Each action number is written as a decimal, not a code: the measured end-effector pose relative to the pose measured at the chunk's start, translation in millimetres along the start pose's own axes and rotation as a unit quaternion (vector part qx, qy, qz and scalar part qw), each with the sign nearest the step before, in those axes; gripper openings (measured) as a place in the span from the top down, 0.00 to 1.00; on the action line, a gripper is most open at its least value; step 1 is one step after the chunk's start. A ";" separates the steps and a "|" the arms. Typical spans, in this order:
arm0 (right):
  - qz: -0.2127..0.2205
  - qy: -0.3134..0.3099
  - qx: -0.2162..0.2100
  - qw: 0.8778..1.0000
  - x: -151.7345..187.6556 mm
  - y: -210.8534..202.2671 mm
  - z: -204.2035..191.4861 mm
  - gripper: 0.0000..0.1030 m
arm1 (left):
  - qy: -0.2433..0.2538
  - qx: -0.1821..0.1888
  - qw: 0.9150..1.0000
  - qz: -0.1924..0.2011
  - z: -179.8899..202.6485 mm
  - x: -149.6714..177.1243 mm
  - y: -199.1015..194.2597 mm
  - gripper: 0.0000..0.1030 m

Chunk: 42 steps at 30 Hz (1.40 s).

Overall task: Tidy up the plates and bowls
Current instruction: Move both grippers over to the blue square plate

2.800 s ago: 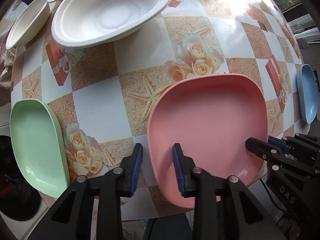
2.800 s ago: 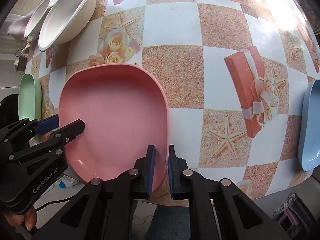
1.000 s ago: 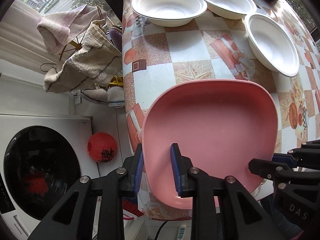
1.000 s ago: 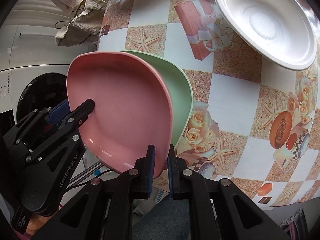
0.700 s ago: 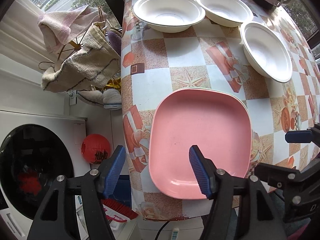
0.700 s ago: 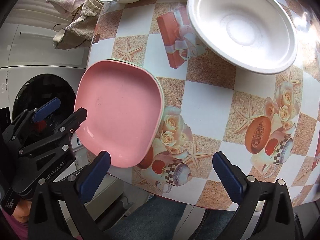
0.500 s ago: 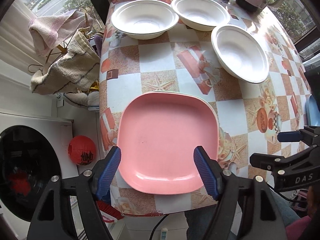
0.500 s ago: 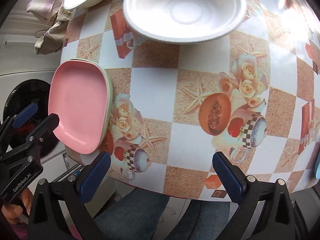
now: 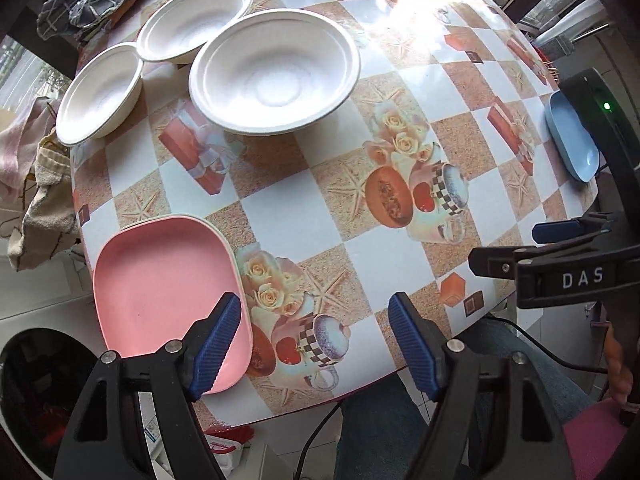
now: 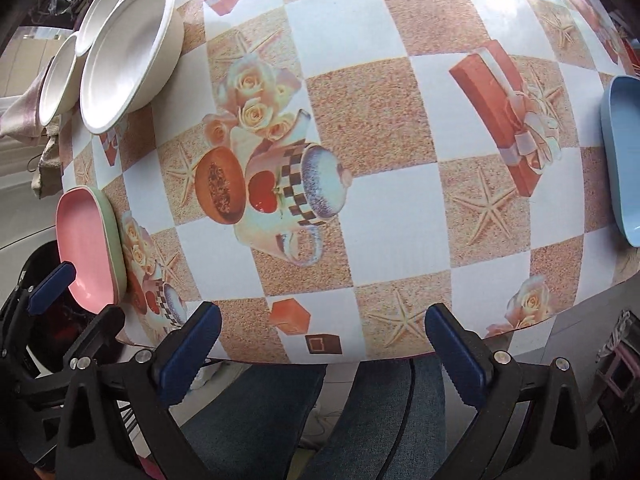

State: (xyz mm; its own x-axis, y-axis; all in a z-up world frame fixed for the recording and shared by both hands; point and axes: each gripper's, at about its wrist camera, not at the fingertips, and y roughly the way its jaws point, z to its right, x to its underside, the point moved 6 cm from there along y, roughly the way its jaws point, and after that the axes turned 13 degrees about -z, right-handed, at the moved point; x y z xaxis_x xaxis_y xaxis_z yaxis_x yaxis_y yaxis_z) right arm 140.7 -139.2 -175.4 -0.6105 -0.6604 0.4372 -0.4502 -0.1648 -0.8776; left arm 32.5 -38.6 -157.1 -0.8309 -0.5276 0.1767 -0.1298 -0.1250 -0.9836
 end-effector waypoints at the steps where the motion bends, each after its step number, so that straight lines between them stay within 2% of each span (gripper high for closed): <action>1: 0.003 0.005 -0.003 1.000 0.1 -3.2 8.1 0.00 | 0.005 -0.002 1.000 -0.001 5.9 -3.6 -1.1 0.23; 10: 0.048 0.050 -0.002 0.998 2.3 -51.0 92.3 0.00 | 0.046 -0.009 0.999 -0.006 64.7 -38.8 -11.7 0.23; 18: 0.100 0.105 0.016 0.989 3.2 -108.1 190.1 0.00 | 0.082 -0.003 0.997 -0.016 125.2 -73.9 -14.3 0.23; 26: 0.123 0.152 0.039 0.980 5.8 -120.1 240.0 0.00 | 0.092 0.026 0.995 -0.028 185.2 -108.3 -16.1 0.23; 33: 0.137 0.159 0.067 0.976 -6.1 -127.3 282.8 0.00 | 0.073 0.054 0.995 -0.036 224.3 -133.5 -17.1 0.23; 37: 0.136 0.147 0.089 0.976 -19.6 -121.9 297.5 0.00 | 0.060 0.057 0.996 -0.036 244.5 -147.1 -12.0 0.23; 42: 0.134 0.105 0.111 0.979 -37.1 -111.4 297.4 0.00 | 0.043 0.059 0.996 -0.047 268.9 -162.2 3.3 0.23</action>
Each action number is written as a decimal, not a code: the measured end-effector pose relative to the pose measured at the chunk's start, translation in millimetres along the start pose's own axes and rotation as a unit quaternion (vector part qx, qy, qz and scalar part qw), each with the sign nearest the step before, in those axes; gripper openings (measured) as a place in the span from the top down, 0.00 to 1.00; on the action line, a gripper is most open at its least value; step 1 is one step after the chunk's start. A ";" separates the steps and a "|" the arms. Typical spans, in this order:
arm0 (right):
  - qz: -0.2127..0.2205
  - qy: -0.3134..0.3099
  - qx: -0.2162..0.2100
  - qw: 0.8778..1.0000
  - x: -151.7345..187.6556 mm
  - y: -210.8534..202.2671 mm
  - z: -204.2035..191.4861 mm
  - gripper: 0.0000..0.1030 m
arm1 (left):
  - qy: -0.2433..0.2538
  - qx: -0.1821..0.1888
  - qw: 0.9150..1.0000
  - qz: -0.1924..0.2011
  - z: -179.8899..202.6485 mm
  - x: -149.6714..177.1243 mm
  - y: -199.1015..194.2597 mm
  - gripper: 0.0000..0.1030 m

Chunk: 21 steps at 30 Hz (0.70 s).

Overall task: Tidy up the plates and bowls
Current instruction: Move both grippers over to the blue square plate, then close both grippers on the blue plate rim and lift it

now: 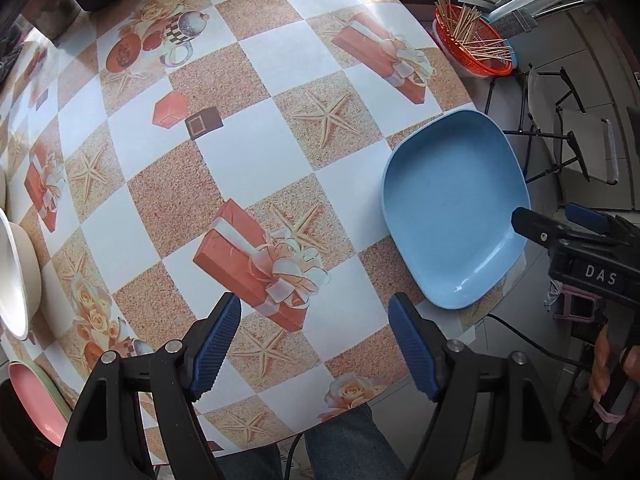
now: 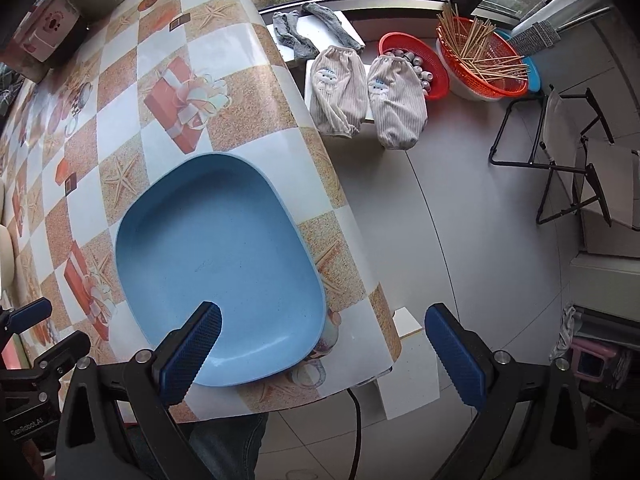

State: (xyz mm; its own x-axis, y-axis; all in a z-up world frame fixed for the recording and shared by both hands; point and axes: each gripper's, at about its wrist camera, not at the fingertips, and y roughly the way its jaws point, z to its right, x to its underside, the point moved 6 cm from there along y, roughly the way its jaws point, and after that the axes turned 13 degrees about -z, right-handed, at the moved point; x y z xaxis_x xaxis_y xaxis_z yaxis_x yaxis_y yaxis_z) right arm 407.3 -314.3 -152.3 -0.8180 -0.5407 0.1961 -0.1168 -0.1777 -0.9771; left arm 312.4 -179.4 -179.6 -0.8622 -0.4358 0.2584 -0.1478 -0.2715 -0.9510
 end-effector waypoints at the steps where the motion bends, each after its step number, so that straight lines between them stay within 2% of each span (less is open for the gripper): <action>1: 0.002 -0.011 0.003 1.000 -1.7 1.6 -2.1 0.00 | -0.003 0.003 1.000 -0.002 4.2 -3.8 2.9 0.23; 7: 0.007 -0.062 0.026 0.998 -20.5 14.9 -9.9 0.00 | -0.007 -0.009 1.000 0.005 27.0 -30.6 18.7 0.23; 12: 0.004 -0.086 0.025 0.996 -32.1 27.8 -16.0 0.01 | -0.021 -0.016 1.000 -0.006 31.7 -43.1 34.2 0.23; 13: 0.004 -0.089 0.027 0.996 -33.3 30.5 -17.0 0.04 | -0.022 -0.019 1.000 -0.008 33.8 -45.6 37.1 0.23; 15: -0.003 -0.095 0.024 0.995 -33.2 35.7 -19.7 0.24 | -0.023 -0.024 0.999 -0.014 35.4 -48.9 41.8 0.23; 16: -0.009 -0.097 0.013 0.995 -32.3 38.9 -21.5 0.30 | -0.023 -0.028 0.999 -0.016 37.4 -50.4 43.3 0.23; 17: -0.012 -0.098 -0.006 0.995 -31.2 40.5 -23.6 0.41 | -0.022 -0.033 0.999 -0.012 39.0 -52.3 42.9 0.23; 18: -0.013 -0.095 -0.020 0.995 -30.2 40.9 -25.0 0.47 | -0.018 -0.035 0.999 -0.010 40.5 -53.8 42.7 0.23; 19: -0.011 -0.092 -0.019 0.996 -29.6 39.8 -25.4 0.47 | -0.014 -0.037 0.999 -0.009 48.1 -60.8 46.6 0.24; 20: -0.009 -0.093 -0.022 0.995 -29.1 38.6 -27.1 0.53 | -0.012 -0.042 0.999 -0.007 49.0 -62.1 46.3 0.26; 21: -0.009 -0.096 -0.022 0.995 -28.2 37.6 -29.2 0.57 | -0.009 -0.048 0.999 -0.003 49.5 -63.3 45.7 0.31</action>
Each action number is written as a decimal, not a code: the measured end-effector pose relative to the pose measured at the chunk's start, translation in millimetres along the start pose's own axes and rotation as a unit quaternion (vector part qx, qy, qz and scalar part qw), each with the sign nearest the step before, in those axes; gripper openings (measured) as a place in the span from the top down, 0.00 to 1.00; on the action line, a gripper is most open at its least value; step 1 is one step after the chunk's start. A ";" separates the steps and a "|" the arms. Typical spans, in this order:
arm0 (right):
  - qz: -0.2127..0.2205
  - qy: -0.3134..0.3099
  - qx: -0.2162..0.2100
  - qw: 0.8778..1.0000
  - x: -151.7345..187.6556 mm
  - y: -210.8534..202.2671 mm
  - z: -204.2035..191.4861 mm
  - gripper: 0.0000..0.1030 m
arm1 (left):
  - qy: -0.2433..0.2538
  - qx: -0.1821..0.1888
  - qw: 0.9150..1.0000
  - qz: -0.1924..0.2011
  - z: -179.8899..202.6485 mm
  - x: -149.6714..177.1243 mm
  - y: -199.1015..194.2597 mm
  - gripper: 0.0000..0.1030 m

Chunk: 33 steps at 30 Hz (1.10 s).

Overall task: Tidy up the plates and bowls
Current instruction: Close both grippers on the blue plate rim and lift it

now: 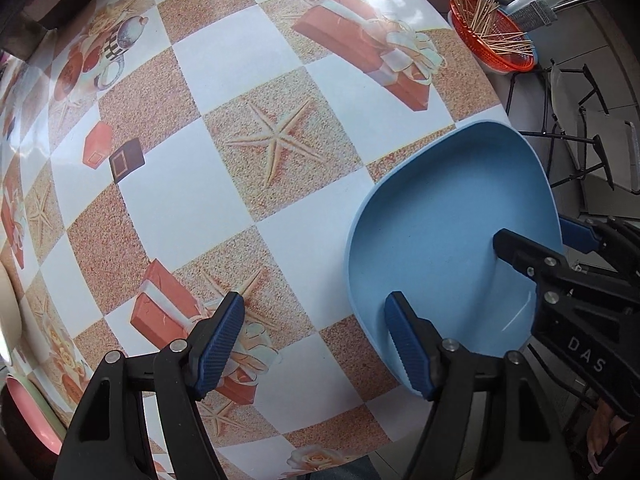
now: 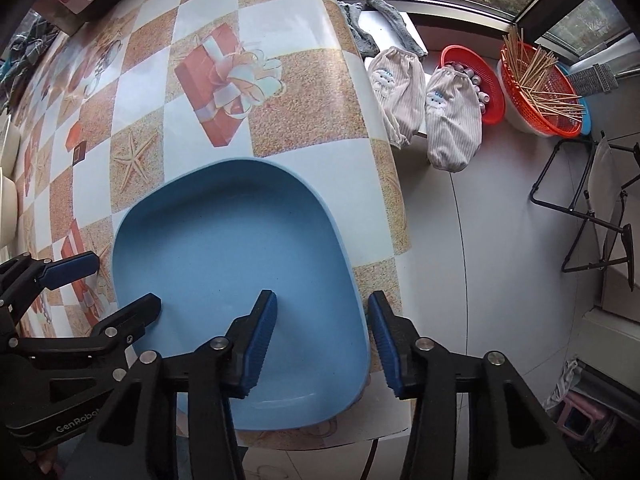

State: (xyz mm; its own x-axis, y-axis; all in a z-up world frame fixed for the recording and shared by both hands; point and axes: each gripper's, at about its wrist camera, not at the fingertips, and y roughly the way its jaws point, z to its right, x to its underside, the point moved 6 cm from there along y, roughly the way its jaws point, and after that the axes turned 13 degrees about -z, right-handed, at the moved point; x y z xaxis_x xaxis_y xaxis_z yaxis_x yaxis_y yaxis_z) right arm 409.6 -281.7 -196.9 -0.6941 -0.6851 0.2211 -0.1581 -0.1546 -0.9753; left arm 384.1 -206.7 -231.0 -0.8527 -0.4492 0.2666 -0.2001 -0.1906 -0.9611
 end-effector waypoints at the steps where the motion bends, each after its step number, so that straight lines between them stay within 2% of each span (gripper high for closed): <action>1: 0.000 -0.002 0.003 1.000 0.6 -1.3 -2.2 0.58 | 0.006 -0.003 1.000 0.004 1.0 -0.7 -1.0 0.35; 3: -0.002 -0.005 -0.003 1.000 2.7 -3.4 -9.2 0.66 | 0.015 -0.014 1.000 0.010 1.0 -1.2 -1.6 0.45; 5: -0.003 -0.006 -0.010 1.000 3.5 -3.4 -16.9 0.67 | 0.026 -0.013 0.999 0.014 -2.1 1.1 -3.3 0.55; 7: -0.005 -0.011 -0.011 1.000 6.1 -2.1 -27.8 0.69 | 0.034 -0.011 0.999 0.014 -5.7 3.8 -2.4 0.73; 9: -0.009 -0.020 -0.016 1.000 10.1 -0.6 -43.5 0.70 | 0.035 -0.012 0.999 0.010 -15.3 9.9 -1.0 0.79; 12: -0.019 -0.030 -0.018 0.999 19.7 4.3 -70.4 0.70 | 0.030 -0.024 0.999 0.013 -35.3 19.8 0.9 0.79; 18: -0.041 -0.028 -0.073 0.996 39.0 17.5 -131.6 0.70 | 0.019 -0.042 0.999 0.012 -89.3 48.6 9.0 0.79; 23: -0.045 -0.054 -0.063 0.996 50.9 23.0 -195.9 0.70 | -0.006 -0.070 0.997 0.012 -134.1 74.6 16.6 0.79; 25: -0.053 -0.063 -0.073 0.994 55.5 24.8 -221.2 0.70 | -0.024 -0.081 0.996 0.009 -152.5 83.2 19.6 0.78; 30: -0.068 -0.094 -0.085 0.990 68.0 31.2 -278.6 0.70 | -0.058 -0.088 0.994 0.003 -198.5 106.9 27.1 0.78; 33: -0.063 -0.109 -0.071 0.989 75.4 31.5 -304.4 0.70 | -0.071 -0.082 0.994 0.003 -214.3 116.1 30.8 0.78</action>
State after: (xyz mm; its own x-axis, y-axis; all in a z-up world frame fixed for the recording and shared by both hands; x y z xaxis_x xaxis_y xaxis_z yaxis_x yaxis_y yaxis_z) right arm 138.5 -121.5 -210.6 -0.4968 -0.8067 0.3201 -0.3422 -0.1569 -0.9265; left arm 175.6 -77.7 -245.2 -0.7792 -0.5715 0.2573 -0.2816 -0.0476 -0.9584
